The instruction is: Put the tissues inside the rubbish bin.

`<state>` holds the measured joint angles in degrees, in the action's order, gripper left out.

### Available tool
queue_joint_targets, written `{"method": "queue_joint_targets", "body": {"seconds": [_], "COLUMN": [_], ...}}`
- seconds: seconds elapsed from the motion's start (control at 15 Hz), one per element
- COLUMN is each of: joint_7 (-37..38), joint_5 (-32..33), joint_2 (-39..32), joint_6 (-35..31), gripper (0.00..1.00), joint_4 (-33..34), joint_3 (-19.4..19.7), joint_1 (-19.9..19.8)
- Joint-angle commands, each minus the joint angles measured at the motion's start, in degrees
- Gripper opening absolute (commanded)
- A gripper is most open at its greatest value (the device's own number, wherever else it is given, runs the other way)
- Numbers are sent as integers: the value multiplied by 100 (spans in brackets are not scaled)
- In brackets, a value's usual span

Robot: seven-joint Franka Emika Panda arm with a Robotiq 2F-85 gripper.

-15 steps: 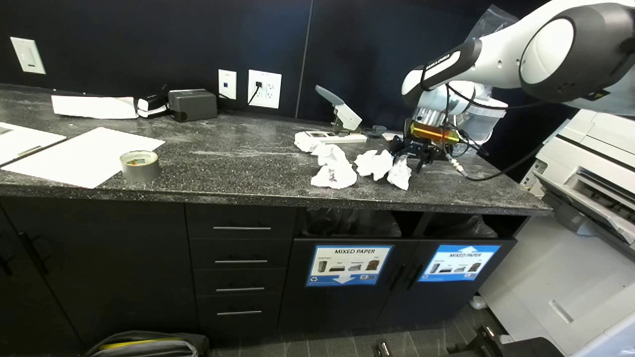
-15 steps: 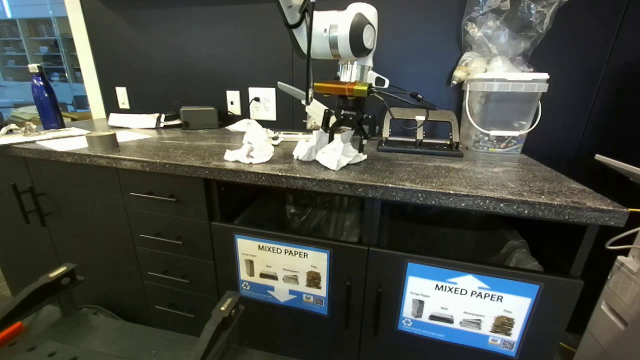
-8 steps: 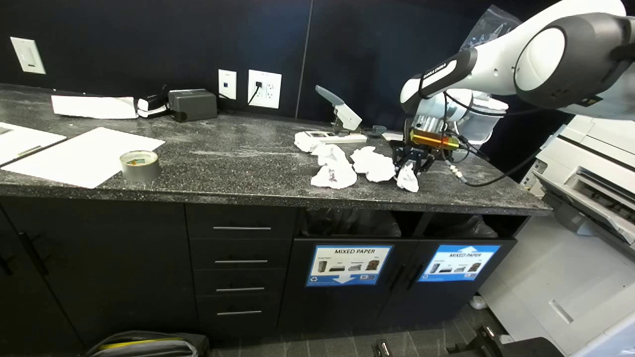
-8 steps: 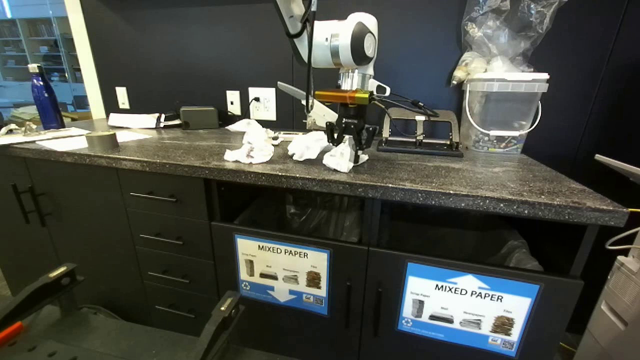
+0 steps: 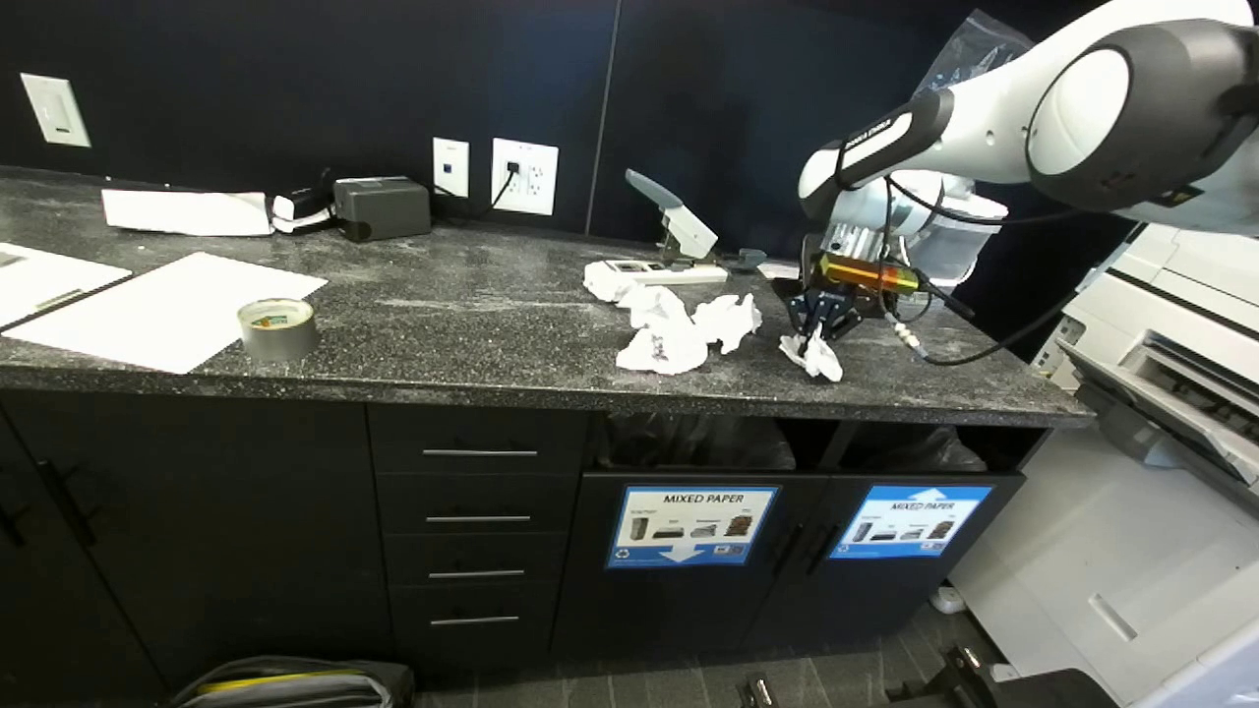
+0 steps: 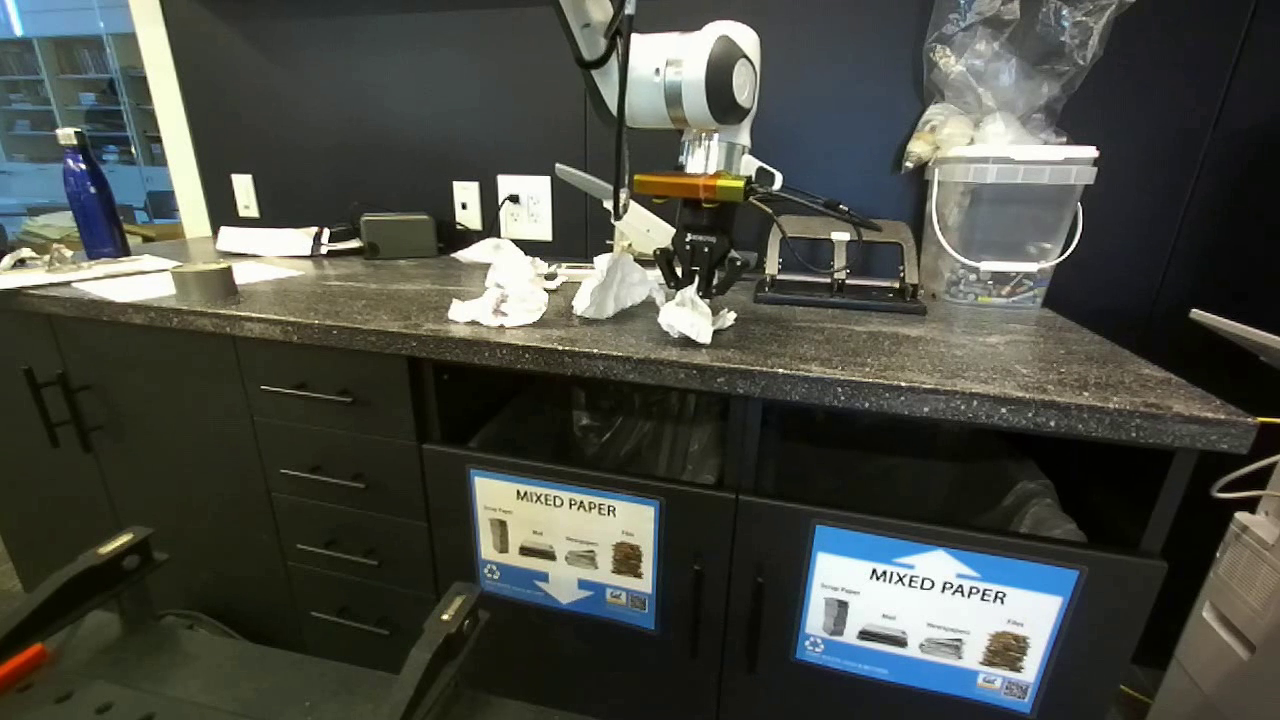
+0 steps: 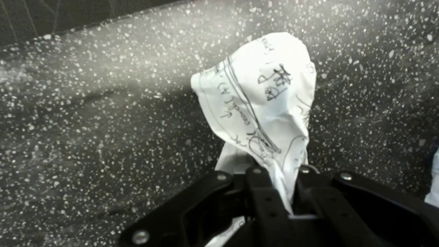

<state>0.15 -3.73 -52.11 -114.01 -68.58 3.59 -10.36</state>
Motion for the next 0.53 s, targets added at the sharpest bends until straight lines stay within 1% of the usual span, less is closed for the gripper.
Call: {"method": "queue_joint_targets", "body": {"seconds": [0.0,0.07,0.13,0.2,0.27,0.4,0.47], "joint_7": [-800,-1011,-1195,-1378,-1487,-1713,-1833], "joint_5": [-131,-111,-120,-156,-182,-298,-366], "joint_2": [633,840,963,1182,1331,1710,1874], "joint_6": [21,-206,-269,-468,-582,-794,-896], "gripper": [17,17,19,17,19,16,17], "joint_4": [-677,-983,-1142,-1482,-1688,-2276,-2543], "joint_3": [-239,-261,-298,-340,-362,-431,-473], "joint_1": [-201,-214,-243,-278,-297,-335,-341]}}
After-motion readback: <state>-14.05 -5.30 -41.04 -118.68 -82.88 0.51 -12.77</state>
